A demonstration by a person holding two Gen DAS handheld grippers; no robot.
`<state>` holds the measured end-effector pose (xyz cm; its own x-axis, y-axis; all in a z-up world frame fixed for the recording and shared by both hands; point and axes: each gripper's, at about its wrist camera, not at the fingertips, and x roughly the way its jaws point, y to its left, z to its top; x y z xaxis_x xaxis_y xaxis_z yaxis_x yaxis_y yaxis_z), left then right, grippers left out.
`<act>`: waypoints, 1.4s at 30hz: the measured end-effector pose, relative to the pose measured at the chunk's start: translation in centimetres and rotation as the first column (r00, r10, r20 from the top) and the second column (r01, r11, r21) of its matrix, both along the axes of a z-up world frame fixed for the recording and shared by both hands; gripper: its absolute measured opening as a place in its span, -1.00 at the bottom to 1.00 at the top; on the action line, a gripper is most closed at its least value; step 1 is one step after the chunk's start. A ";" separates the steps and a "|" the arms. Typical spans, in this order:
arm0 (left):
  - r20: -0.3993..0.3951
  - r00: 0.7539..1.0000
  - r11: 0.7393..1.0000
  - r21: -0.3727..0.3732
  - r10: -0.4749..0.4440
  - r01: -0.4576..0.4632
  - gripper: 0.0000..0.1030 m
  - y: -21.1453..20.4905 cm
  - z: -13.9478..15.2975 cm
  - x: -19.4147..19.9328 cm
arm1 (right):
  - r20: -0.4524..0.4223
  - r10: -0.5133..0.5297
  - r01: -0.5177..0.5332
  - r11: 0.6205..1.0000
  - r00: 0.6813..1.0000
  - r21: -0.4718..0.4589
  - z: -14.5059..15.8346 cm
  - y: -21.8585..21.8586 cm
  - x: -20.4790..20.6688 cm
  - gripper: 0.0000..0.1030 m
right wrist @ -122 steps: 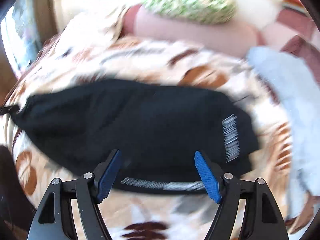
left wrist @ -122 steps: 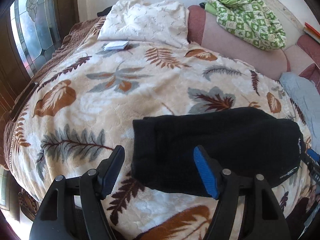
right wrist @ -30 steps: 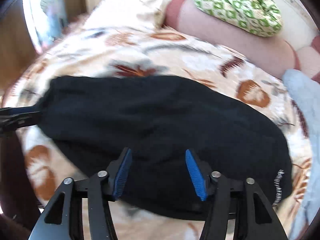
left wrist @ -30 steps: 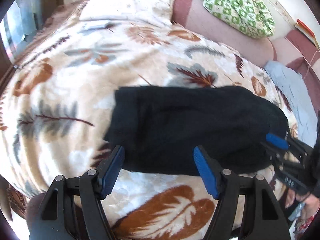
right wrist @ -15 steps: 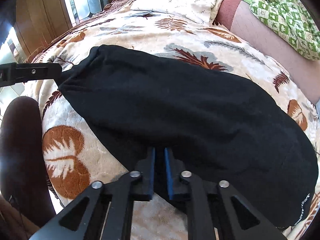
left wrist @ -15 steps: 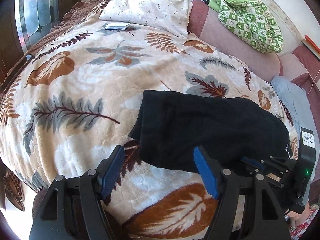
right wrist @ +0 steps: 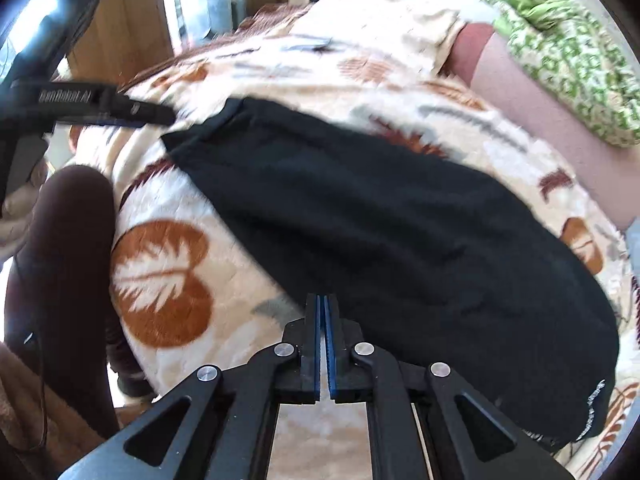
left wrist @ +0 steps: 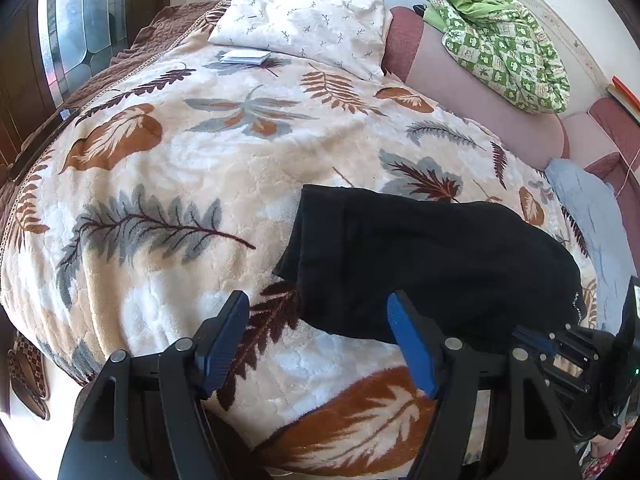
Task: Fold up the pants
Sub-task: 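Hold the pants with the right gripper and pull it toward the left gripper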
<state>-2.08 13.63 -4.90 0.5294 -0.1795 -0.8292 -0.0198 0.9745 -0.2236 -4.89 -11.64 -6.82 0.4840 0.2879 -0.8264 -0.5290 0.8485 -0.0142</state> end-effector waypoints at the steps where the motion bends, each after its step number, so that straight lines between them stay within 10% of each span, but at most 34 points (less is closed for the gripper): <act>1: -0.001 1.000 1.000 0.002 -0.003 0.003 0.38 -0.1 0.0 0.0 | 0.001 -0.012 0.012 1.000 1.000 0.000 0.1 -0.2 0.6 -0.88; 8: 0.004 1.000 1.000 0.006 -0.005 0.005 0.38 -0.3 0.1 -0.4 | -0.083 0.021 -0.019 1.000 0.996 0.022 -1.2 0.6 3.1 -0.77; 12: 0.002 1.000 1.000 -0.004 0.007 -0.007 0.38 0.0 -0.1 -0.1 | -0.079 0.005 -0.002 0.999 0.997 0.034 -1.4 0.3 3.2 -0.02; 24: -0.024 1.000 1.000 -0.014 0.003 -0.003 0.38 -0.1 -1.1 0.1 | -0.093 0.115 -0.122 0.990 0.989 -0.069 -2.5 2.9 4.0 -0.12; 31: -0.033 0.999 1.000 -0.022 0.008 -0.008 0.38 0.0 -1.6 0.4 | -0.150 0.105 -0.110 0.994 0.983 -0.027 -2.0 2.1 5.1 -0.79; 42: -0.038 0.999 0.999 -0.035 0.014 -0.015 0.38 0.5 -1.8 0.7 | -0.217 0.136 -0.136 0.991 0.967 0.014 -1.6 1.5 3.3 -0.82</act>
